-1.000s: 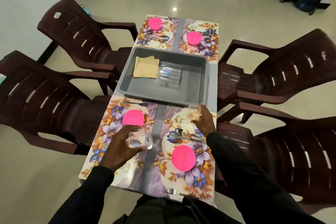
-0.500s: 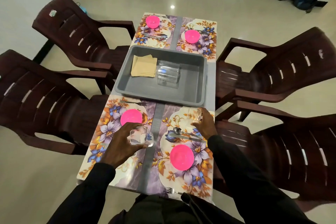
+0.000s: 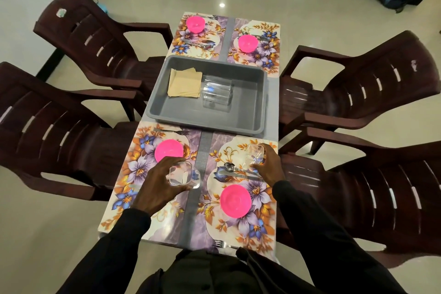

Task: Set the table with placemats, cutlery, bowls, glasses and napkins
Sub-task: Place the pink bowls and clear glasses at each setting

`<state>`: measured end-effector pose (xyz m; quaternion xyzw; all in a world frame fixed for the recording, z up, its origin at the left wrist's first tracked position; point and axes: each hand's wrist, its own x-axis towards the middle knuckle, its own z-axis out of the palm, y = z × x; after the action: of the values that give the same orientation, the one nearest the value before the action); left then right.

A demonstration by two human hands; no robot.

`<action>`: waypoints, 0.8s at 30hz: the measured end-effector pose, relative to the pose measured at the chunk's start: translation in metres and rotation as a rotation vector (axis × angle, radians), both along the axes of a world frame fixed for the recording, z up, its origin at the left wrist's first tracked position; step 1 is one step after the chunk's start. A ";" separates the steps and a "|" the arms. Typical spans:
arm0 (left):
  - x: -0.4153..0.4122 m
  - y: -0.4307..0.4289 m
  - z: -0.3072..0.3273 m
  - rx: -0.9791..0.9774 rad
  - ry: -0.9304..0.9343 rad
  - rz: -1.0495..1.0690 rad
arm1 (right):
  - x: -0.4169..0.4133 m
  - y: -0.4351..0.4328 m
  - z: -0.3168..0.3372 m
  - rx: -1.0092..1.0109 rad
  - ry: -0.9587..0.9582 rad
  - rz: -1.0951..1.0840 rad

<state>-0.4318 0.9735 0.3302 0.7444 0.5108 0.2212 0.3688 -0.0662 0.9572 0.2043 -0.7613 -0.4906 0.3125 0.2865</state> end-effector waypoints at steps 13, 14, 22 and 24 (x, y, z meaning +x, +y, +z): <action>-0.004 -0.005 -0.001 0.010 0.003 0.018 | -0.016 0.006 0.001 -0.019 -0.015 0.060; -0.005 -0.006 -0.002 0.012 -0.002 0.016 | -0.016 0.006 0.003 -0.023 -0.021 0.067; -0.009 -0.008 -0.003 0.011 0.011 0.038 | -0.009 -0.001 0.006 -0.011 -0.040 0.074; -0.009 -0.008 -0.003 0.008 0.013 0.041 | -0.008 -0.003 0.007 -0.006 -0.041 0.074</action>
<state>-0.4407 0.9656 0.3274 0.7365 0.5277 0.2258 0.3579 -0.0739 0.9540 0.2110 -0.7496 -0.5235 0.3085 0.2623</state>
